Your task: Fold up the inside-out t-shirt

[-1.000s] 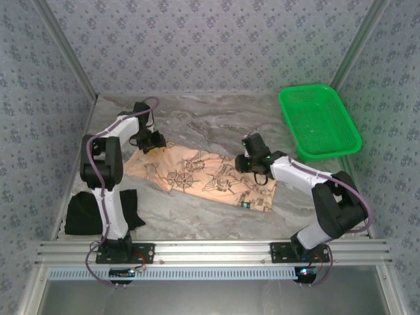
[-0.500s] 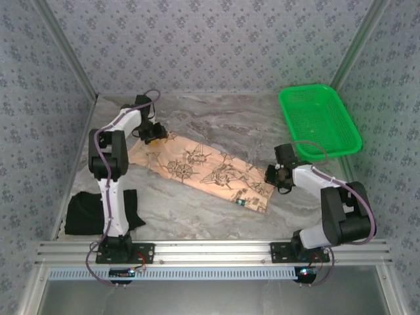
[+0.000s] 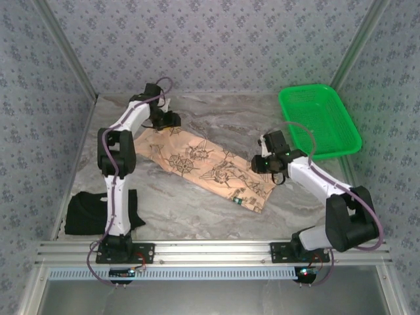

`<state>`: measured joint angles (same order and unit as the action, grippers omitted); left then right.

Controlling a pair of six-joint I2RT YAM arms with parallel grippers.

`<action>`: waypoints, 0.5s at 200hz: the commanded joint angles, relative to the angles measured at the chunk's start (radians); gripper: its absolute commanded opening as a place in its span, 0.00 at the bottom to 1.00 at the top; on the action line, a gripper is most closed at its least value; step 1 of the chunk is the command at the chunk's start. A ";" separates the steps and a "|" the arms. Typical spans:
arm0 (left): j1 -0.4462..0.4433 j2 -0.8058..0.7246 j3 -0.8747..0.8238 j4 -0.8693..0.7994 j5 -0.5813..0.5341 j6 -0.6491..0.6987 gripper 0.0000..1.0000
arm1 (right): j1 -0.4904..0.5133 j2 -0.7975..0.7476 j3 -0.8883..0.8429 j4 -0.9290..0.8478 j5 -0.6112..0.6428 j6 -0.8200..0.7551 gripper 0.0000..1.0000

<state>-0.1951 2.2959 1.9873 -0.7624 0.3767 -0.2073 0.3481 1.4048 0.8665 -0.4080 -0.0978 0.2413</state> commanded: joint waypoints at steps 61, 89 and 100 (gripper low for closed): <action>-0.081 -0.430 -0.460 0.129 -0.250 -0.159 0.51 | 0.037 0.141 0.015 -0.021 0.062 -0.063 0.30; -0.067 -0.486 -0.666 0.151 -0.386 -0.258 0.51 | 0.036 0.165 -0.007 -0.029 0.068 0.008 0.30; -0.052 -0.467 -0.708 0.165 -0.358 -0.271 0.51 | 0.046 0.161 -0.020 -0.034 0.030 0.024 0.30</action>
<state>-0.2737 1.8065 1.3743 -0.6300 0.1078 -0.3851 0.3786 1.5589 0.8742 -0.4152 -0.0551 0.2127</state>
